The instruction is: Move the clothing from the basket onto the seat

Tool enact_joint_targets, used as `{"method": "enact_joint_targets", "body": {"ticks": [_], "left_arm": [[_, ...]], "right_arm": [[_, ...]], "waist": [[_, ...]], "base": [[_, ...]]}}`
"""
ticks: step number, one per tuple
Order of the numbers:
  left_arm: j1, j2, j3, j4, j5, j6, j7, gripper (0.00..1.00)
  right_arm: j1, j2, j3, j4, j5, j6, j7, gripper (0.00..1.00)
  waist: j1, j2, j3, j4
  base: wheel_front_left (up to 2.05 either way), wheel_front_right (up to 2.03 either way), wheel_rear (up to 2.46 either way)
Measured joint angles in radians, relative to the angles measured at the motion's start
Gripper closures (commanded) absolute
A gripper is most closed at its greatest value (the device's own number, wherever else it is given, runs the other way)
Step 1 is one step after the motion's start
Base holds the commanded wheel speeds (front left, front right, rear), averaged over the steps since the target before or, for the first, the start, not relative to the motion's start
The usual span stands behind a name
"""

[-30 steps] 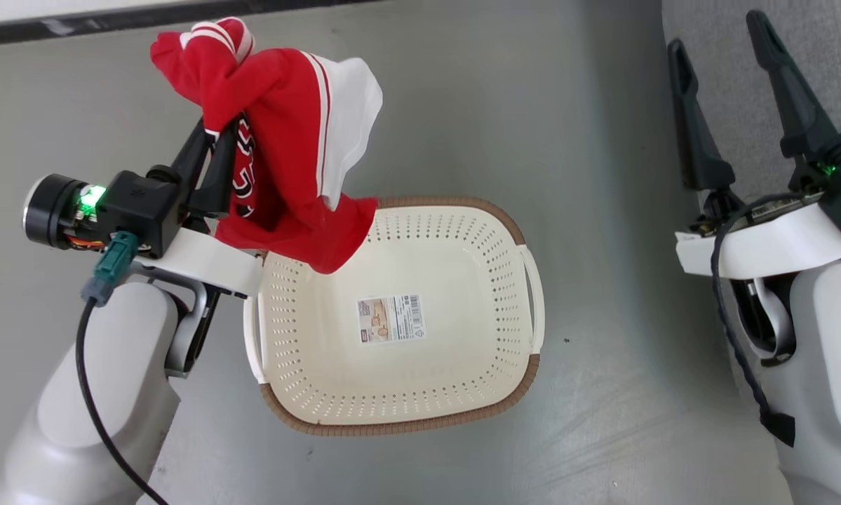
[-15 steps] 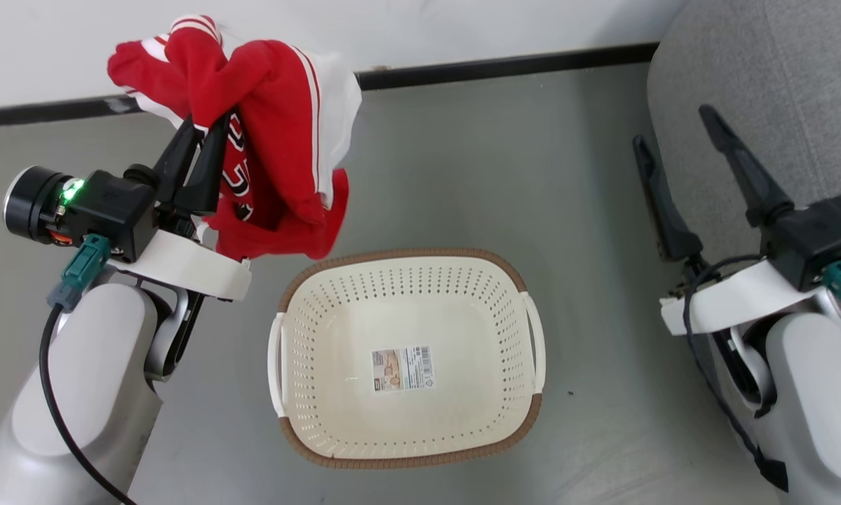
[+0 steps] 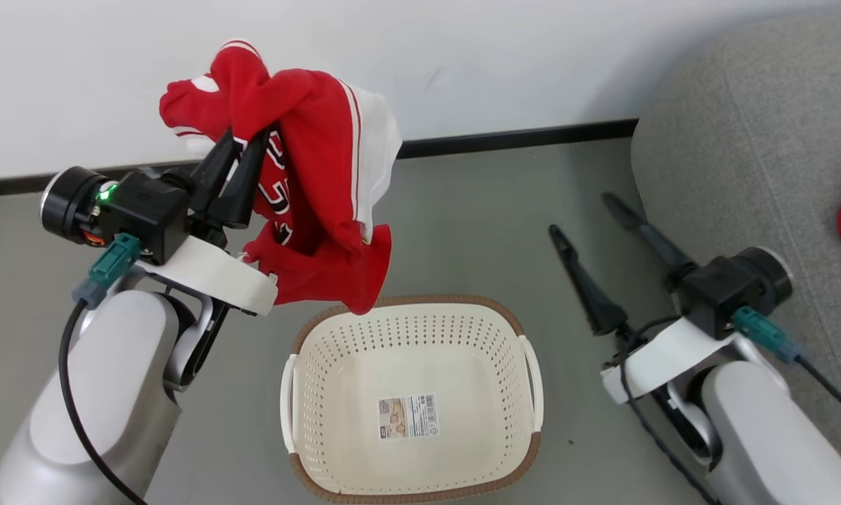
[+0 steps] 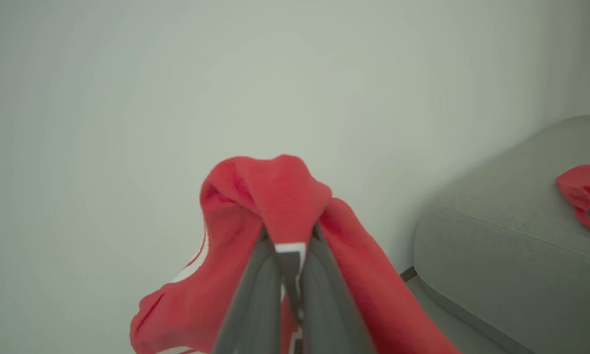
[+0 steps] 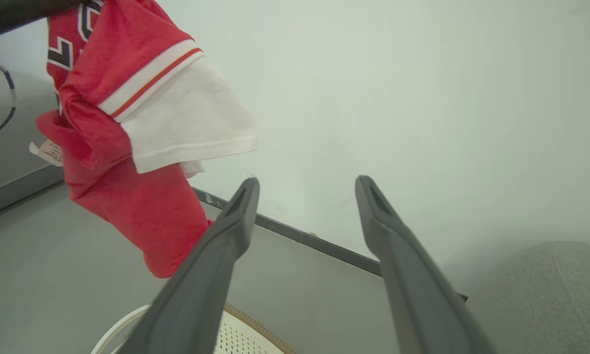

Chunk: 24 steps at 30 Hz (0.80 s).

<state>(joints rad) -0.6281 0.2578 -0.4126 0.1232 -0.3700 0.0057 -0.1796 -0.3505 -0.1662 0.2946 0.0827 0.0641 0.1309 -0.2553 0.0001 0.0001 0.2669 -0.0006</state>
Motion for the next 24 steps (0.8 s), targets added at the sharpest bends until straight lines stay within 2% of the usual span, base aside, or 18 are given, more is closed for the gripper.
{"method": "enact_joint_targets", "body": {"ticks": [6, 13, 20, 24], "left_arm": [[0.0, -0.013, -0.025, -0.007, -0.003, -0.001, 0.039, 1.0], [0.0, -0.03, -0.065, -0.006, -0.008, -0.022, 0.085, 1.0], [-0.004, -0.046, -0.109, -0.031, -0.008, -0.053, 0.108, 1.0], [-0.014, -0.066, -0.122, -0.053, -0.008, -0.054, 0.108, 1.0]], "right_arm": [[0.0, 0.004, 0.114, 0.031, 0.063, 0.0, 0.0, 0.0], [0.0, 0.005, 0.236, 0.101, 0.114, 0.0, 0.0, 0.0], [-0.002, -0.023, 0.3, 0.191, 0.168, 0.0, 0.018, 0.0], [-0.008, -0.042, 0.325, 0.225, 0.192, 0.0, 0.024, 0.0]], "waist": [[0.0, 0.0, -0.052, 0.005], [0.0, 0.0, -0.106, 0.012], [0.0, 0.0, -0.154, 0.021], [0.0, 0.0, -0.172, 0.026]], "base": [[0.0, 0.0, 0.0], [0.0, 0.0, 0.0], [0.0, 0.0, 0.0], [0.0, 0.0, 0.0]]}}
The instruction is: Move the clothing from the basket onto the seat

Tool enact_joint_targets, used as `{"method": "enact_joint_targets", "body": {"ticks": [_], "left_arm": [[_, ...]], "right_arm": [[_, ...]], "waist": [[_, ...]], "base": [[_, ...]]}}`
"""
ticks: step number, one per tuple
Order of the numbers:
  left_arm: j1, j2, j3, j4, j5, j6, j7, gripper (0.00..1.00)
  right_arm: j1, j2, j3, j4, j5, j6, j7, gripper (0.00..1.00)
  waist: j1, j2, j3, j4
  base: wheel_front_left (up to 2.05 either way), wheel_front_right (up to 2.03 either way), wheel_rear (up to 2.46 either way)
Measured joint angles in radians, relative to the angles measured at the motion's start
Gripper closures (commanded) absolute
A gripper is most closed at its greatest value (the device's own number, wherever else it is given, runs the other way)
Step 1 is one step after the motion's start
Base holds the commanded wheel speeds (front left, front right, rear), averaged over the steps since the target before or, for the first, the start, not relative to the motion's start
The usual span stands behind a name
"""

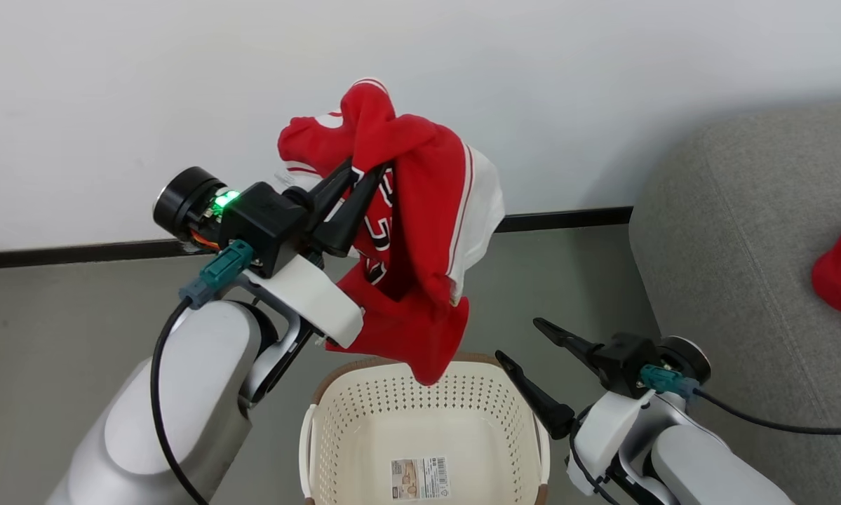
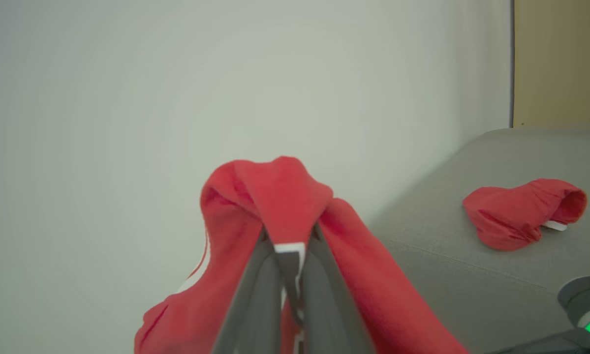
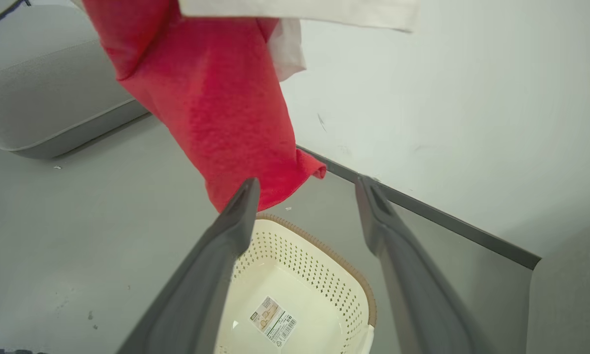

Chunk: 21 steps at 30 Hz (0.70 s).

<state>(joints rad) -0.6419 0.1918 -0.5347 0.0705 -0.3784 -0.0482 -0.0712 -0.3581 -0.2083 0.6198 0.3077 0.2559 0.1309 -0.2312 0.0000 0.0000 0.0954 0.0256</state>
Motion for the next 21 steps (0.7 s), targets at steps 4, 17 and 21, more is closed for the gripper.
{"method": "enact_joint_targets", "body": {"ticks": [4, 17, 21], "left_arm": [[-0.008, -0.02, -0.02, -0.019, -0.001, -0.008, 0.012, 1.0], [-0.008, -0.047, -0.072, -0.037, -0.007, -0.014, 0.076, 1.0], [-0.008, -0.059, -0.081, -0.046, -0.009, -0.017, 0.092, 1.0]], "right_arm": [[-0.025, -0.004, 0.056, 0.029, 0.049, 0.0, 0.014, 0.0], [-0.103, 0.063, 0.207, 0.093, 0.158, 0.0, 0.015, 0.0], [-0.147, 0.061, 0.258, 0.12, 0.143, 0.0, 0.014, 0.0]], "waist": [[0.0, 0.0, -0.02, 0.009], [0.0, 0.0, -0.058, 0.046], [0.0, 0.0, -0.064, 0.056]], "base": [[0.0, 0.0, 0.0], [0.0, 0.0, 0.0], [0.0, 0.0, 0.0]]}}
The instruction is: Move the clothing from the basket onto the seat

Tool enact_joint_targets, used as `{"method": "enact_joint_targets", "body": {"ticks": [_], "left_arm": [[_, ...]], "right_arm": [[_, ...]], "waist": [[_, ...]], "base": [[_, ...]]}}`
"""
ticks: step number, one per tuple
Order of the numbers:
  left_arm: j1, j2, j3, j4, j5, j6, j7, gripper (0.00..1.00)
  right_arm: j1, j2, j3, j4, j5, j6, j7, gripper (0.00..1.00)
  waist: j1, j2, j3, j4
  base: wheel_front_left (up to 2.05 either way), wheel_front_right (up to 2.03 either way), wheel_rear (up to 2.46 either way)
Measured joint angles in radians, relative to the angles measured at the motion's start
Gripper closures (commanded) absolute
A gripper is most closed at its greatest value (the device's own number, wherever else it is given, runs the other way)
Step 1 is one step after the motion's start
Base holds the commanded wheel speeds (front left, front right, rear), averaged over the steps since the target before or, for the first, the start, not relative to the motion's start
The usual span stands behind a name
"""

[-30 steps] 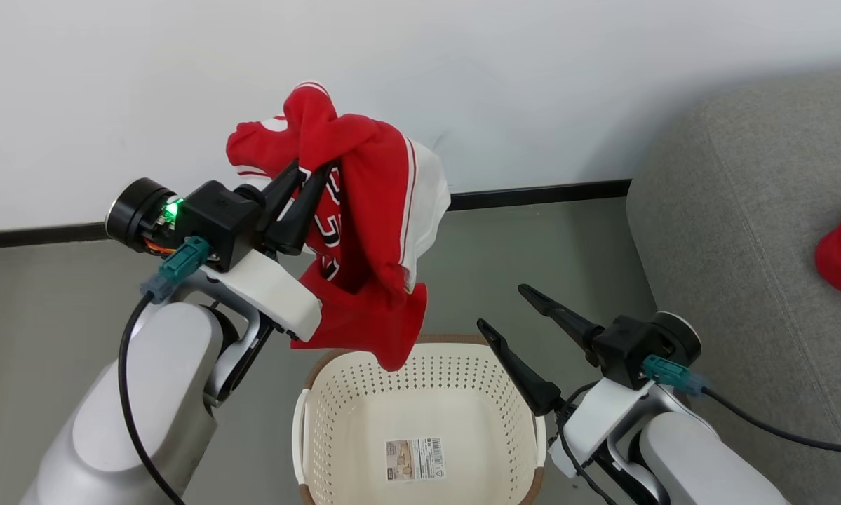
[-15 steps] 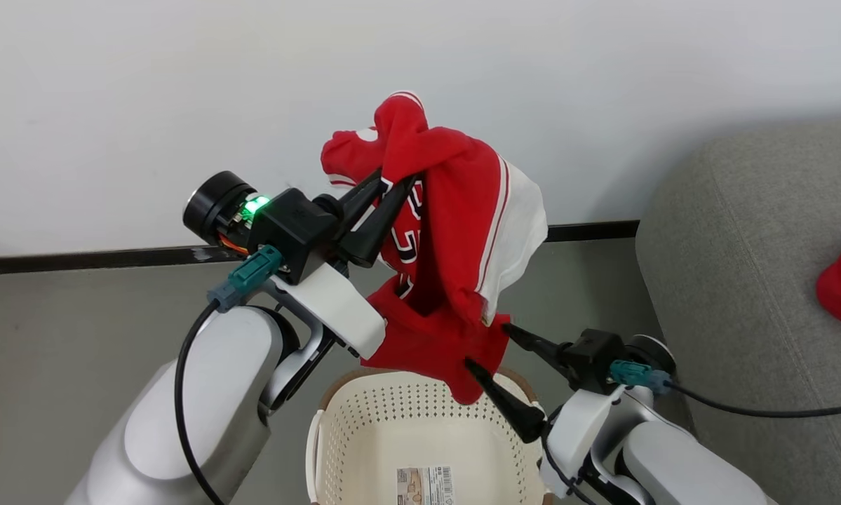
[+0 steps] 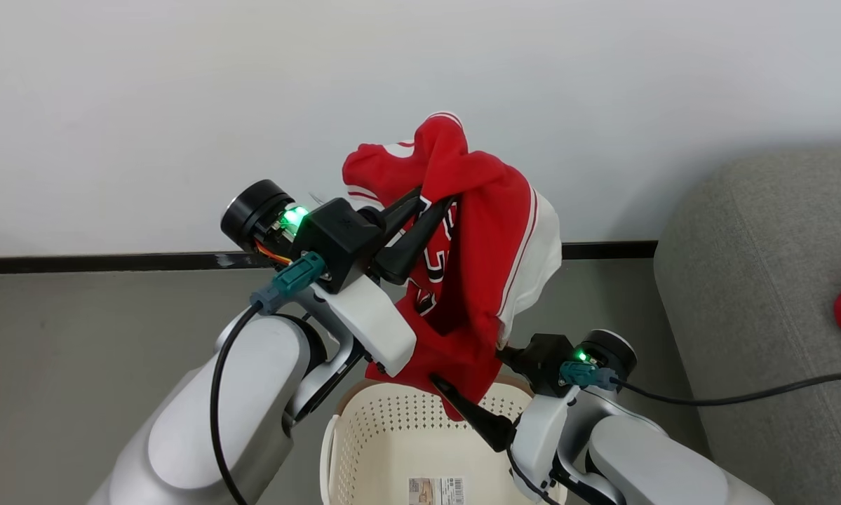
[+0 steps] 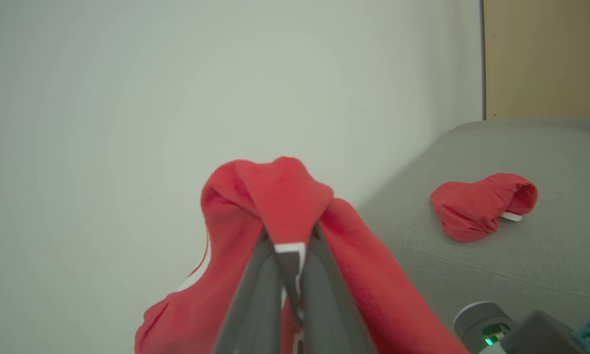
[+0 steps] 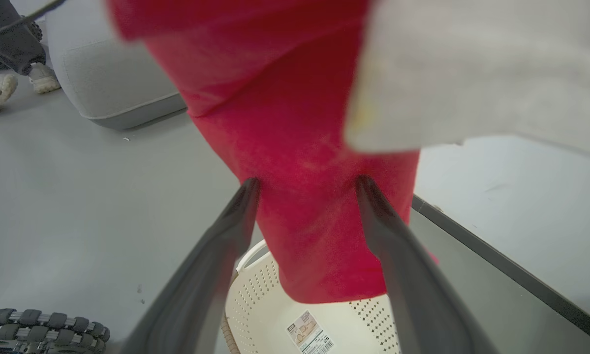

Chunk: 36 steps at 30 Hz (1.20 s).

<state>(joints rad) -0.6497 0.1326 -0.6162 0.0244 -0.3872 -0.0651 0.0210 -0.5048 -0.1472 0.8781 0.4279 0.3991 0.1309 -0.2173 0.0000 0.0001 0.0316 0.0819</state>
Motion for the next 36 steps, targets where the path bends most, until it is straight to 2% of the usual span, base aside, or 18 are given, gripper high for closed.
{"method": "enact_joint_targets", "body": {"ticks": [11, 13, 14, 15, 16, 21, 28, 36], "left_arm": [[0.0, -0.012, -0.014, -0.007, -0.009, 0.0, 0.032, 1.0], [0.0, -0.013, -0.015, -0.008, -0.015, 0.0, 0.034, 1.0], [0.0, -0.014, -0.015, -0.008, -0.017, 0.0, 0.038, 1.0], [0.0, -0.014, -0.015, -0.008, -0.017, 0.0, 0.04, 1.0], [0.0, -0.014, -0.015, -0.008, -0.018, 0.0, 0.04, 1.0], [0.0, -0.012, -0.001, -0.006, -0.04, 0.002, 0.041, 1.0], [0.005, 0.007, 0.047, 0.041, -0.055, 0.028, 0.049, 1.0], [0.042, 0.036, 0.089, 0.101, -0.072, 0.045, 0.048, 1.0]], "right_arm": [[-0.098, 0.011, 0.142, 0.102, -0.065, 0.0, -0.012, 0.0], [-0.112, 0.015, 0.16, 0.113, -0.08, 0.0, -0.013, 0.55], [-0.122, 0.017, 0.171, 0.12, -0.085, 0.0, -0.013, 0.71], [-0.129, 0.017, 0.179, 0.127, -0.089, 0.0, -0.016, 0.92], [-0.137, 0.017, 0.185, 0.132, -0.094, 0.0, -0.021, 1.0], [-0.158, 0.018, 0.21, 0.155, -0.104, 0.0, -0.025, 1.0], [-0.159, -0.001, 0.238, 0.163, -0.103, 0.0, -0.03, 1.0], [-0.154, -0.049, 0.161, 0.111, -0.085, 0.0, -0.03, 1.0]], "waist": [[0.0, 0.0, -0.012, 0.032], [0.0, 0.0, -0.012, 0.036], [0.0, 0.0, -0.013, 0.038], [0.0, 0.0, -0.013, 0.04], [0.0, 0.0, -0.013, 0.042], [0.0, 0.0, -0.011, 0.042], [0.0, 0.0, -0.006, 0.032], [0.0, 0.0, 0.001, 0.008]], "base": [[0.0, 0.0, 0.0], [0.0, 0.0, 0.0], [0.0, 0.0, 0.0], [0.0, 0.0, 0.0], [0.0, 0.0, 0.0], [0.0, 0.0, 0.0], [0.0, 0.0, 0.0], [0.0, 0.0, 0.0]]}}
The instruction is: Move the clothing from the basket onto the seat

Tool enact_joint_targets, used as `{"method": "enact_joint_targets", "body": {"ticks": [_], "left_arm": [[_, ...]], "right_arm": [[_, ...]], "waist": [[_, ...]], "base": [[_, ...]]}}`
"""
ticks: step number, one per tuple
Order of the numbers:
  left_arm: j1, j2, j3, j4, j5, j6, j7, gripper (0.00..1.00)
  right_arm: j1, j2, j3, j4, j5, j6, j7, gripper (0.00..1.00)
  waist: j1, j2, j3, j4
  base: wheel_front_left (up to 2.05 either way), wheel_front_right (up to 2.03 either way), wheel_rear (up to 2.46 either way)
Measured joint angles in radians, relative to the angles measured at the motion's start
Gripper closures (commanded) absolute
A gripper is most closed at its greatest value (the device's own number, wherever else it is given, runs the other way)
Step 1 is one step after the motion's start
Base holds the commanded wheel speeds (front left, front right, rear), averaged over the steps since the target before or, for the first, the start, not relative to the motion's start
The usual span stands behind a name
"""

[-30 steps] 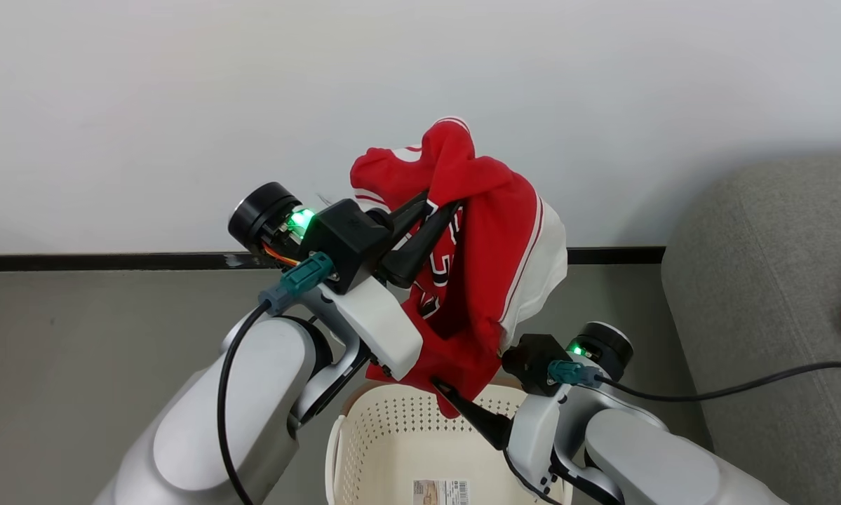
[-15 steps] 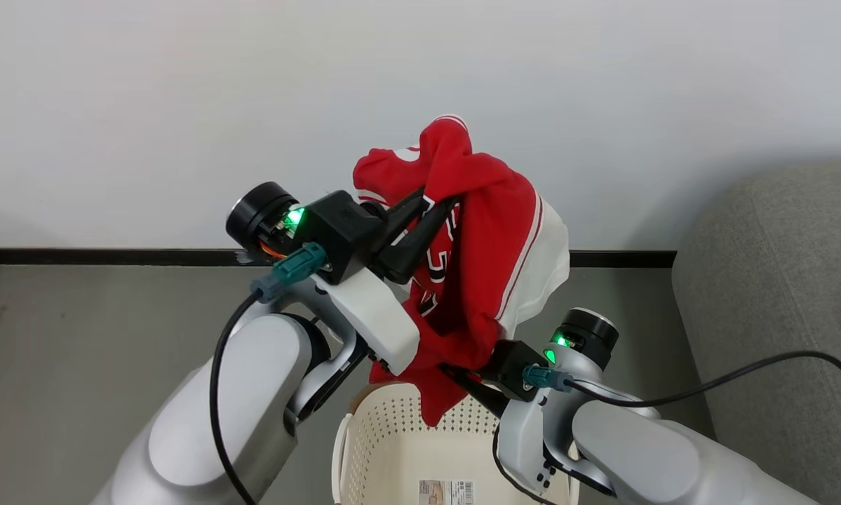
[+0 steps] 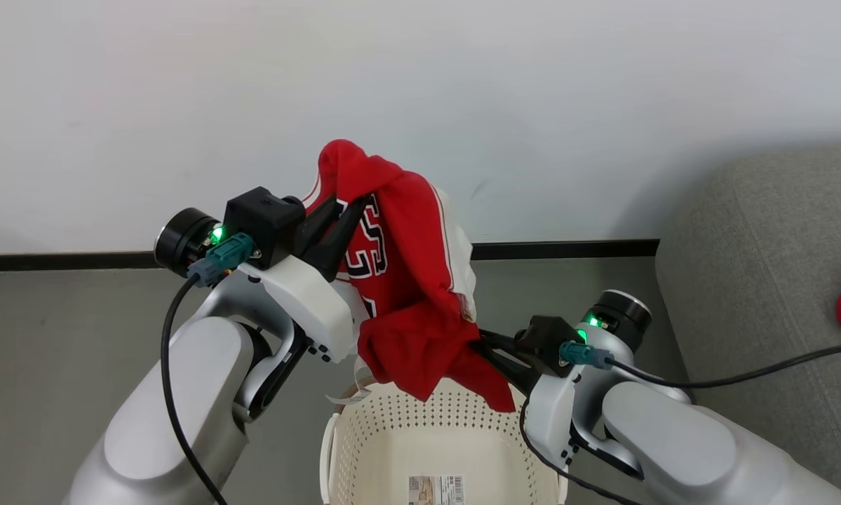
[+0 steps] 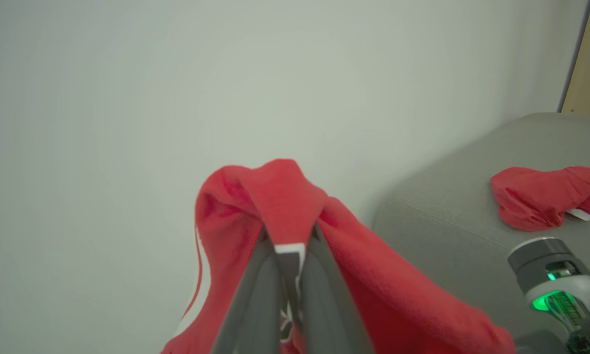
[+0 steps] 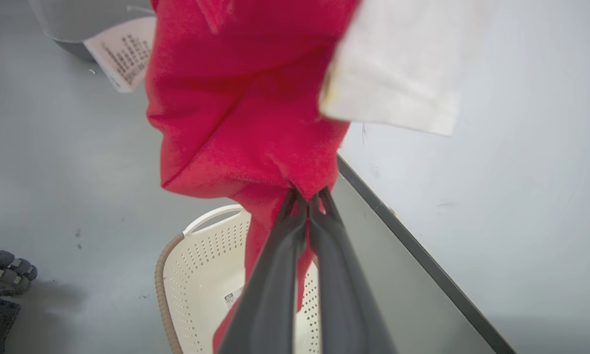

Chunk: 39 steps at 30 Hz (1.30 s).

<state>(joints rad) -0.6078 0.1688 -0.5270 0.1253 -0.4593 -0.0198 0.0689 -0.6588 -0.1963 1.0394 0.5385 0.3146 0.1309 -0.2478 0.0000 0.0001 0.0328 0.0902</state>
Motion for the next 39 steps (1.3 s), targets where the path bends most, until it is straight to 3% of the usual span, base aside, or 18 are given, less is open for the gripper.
{"method": "enact_joint_targets", "body": {"ticks": [14, 16, 17, 18, 19, 20, 22, 28, 39], "left_arm": [[0.064, 0.007, 0.023, 0.033, -0.045, 0.008, -0.031, 0.99], [0.072, 0.004, 0.019, 0.034, -0.051, 0.004, -0.036, 0.73], [0.075, 0.002, 0.016, 0.034, -0.051, 0.002, -0.04, 0.69], [0.079, 0.001, 0.012, 0.034, -0.051, -0.004, -0.043, 0.57], [0.085, 0.0, 0.009, 0.034, -0.053, -0.01, -0.044, 0.29], [0.089, 0.0, 0.005, 0.035, -0.058, -0.012, -0.044, 0.1], [0.097, 0.001, -0.002, 0.038, -0.06, -0.028, -0.044, 0.02], [0.115, -0.003, -0.014, 0.036, -0.093, -0.053, -0.066, 0.0], [0.137, -0.002, -0.041, 0.03, -0.104, -0.072, -0.089, 0.0]], "right_arm": [[0.046, -0.032, -0.201, -0.158, 0.013, 0.0, -0.003, 1.0], [0.046, -0.037, -0.231, -0.175, 0.013, 0.0, -0.003, 1.0], [0.046, -0.04, -0.247, -0.18, 0.013, 0.0, -0.003, 1.0], [0.047, -0.044, -0.26, -0.185, 0.013, 0.0, -0.004, 1.0], [0.048, -0.049, -0.272, -0.19, 0.013, 0.0, -0.004, 1.0], [0.054, -0.053, -0.288, -0.197, 0.013, 0.0, -0.004, 1.0], [0.064, -0.057, -0.32, -0.208, 0.013, 0.0, -0.004, 1.0], [0.08, -0.063, -0.467, -0.264, 0.013, 0.0, -0.004, 1.0], [0.129, -0.092, -0.63, -0.346, -0.014, 0.0, -0.004, 1.0]], "waist": [[0.0, 0.0, 0.023, -0.057], [0.0, 0.0, 0.026, -0.064], [0.0, 0.0, 0.027, -0.067], [0.0, -0.0001, 0.028, -0.07], [0.0, 0.0, 0.029, -0.073], [0.0, -0.0001, 0.03, -0.076], [0.0, 0.0, 0.031, -0.081], [0.0, 0.0, 0.029, -0.097], [0.0, -0.0001, 0.018, -0.125]], "base": [[0.0, 0.0, 0.0], [0.0, 0.0, 0.0], [0.0, 0.0, 0.0], [0.0, 0.0, 0.0], [0.0, 0.0, 0.0], [0.0, 0.0, 0.0], [0.0, 0.0, 0.0], [0.0, 0.0, 0.0], [0.0, 0.0, 0.0]]}}
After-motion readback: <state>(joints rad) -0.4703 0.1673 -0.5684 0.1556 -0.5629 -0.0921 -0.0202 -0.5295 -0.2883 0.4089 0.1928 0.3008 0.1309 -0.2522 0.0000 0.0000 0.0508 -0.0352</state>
